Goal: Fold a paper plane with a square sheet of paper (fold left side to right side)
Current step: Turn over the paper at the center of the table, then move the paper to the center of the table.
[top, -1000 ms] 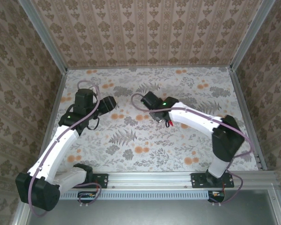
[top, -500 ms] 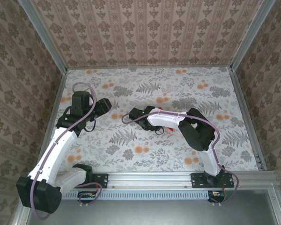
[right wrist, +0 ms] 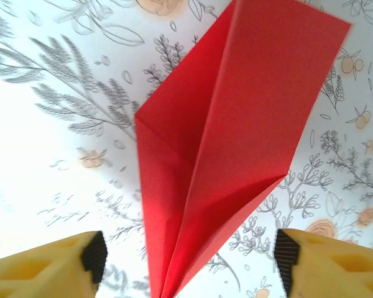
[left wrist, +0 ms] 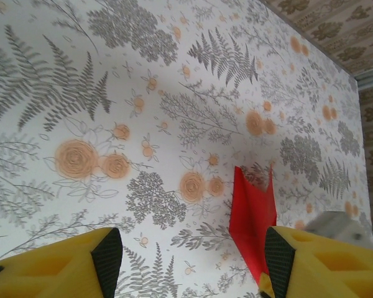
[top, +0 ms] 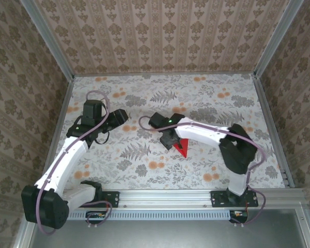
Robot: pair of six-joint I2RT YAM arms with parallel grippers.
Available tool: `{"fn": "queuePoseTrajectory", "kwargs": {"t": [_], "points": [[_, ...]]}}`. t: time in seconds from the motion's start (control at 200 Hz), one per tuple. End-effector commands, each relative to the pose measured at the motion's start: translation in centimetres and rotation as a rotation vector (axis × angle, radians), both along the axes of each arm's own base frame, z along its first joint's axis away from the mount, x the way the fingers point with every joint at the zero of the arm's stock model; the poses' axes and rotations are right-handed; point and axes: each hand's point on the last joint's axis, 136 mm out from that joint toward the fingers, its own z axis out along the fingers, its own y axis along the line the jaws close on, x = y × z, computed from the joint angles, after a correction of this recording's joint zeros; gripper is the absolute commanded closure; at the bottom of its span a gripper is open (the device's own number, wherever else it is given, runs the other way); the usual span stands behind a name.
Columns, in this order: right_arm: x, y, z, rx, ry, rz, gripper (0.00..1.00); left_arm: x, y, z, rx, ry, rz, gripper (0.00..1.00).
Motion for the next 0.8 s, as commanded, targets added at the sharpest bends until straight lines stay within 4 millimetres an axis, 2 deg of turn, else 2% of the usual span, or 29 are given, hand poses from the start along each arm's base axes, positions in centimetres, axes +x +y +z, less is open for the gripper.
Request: {"fn": "queuePoseTrajectory", "kwargs": {"t": [0.0, 0.185, 0.255, 0.285, 0.33, 0.475, 0.61, 0.7, 0.795], "points": [[-1.2, -0.3, 2.1, 0.205, 0.047, -0.094, 0.19, 0.1, -1.9, -1.2, -0.089, 0.046, -0.045, 0.35], [-0.3, -3.7, 4.5, 0.484, 0.020, -0.270, 0.10, 0.6, -6.6, -3.5, -0.176, 0.102, -0.141, 0.35], [0.5, -4.7, 4.8, 0.609, 0.014, -0.339, 0.04, 0.9, -9.0, -4.3, -0.206, 0.119, -0.185, 0.35], [0.7, -5.3, 5.6, 0.662, -0.011, -0.357, 0.01, 1.2, -9.7, -4.7, -0.218, 0.126, -0.192, 0.35], [1.2, -6.1, 5.8, 0.721, -0.032, -0.392, 0.00, 0.7, -12.0, -5.2, -0.230, 0.142, -0.244, 0.35], [2.1, -8.4, 5.8, 0.805, -0.054, -0.480, 0.00, 1.3, -16.3, -6.7, -0.247, 0.179, -0.313, 0.35], [2.0, -9.9, 5.5, 0.816, -0.068, -0.521, 0.00, 1.5, -19.6, -8.2, -0.268, 0.222, -0.355, 0.34], [1.9, -10.5, 5.2, 0.821, -0.061, -0.536, 0.00, 1.6, -21.4, -9.3, -0.274, 0.247, -0.374, 0.34], [1.8, -10.7, 4.9, 0.837, -0.048, -0.545, 0.00, 1.9, -22.4, -10.6, -0.268, 0.271, -0.379, 0.36]]}}
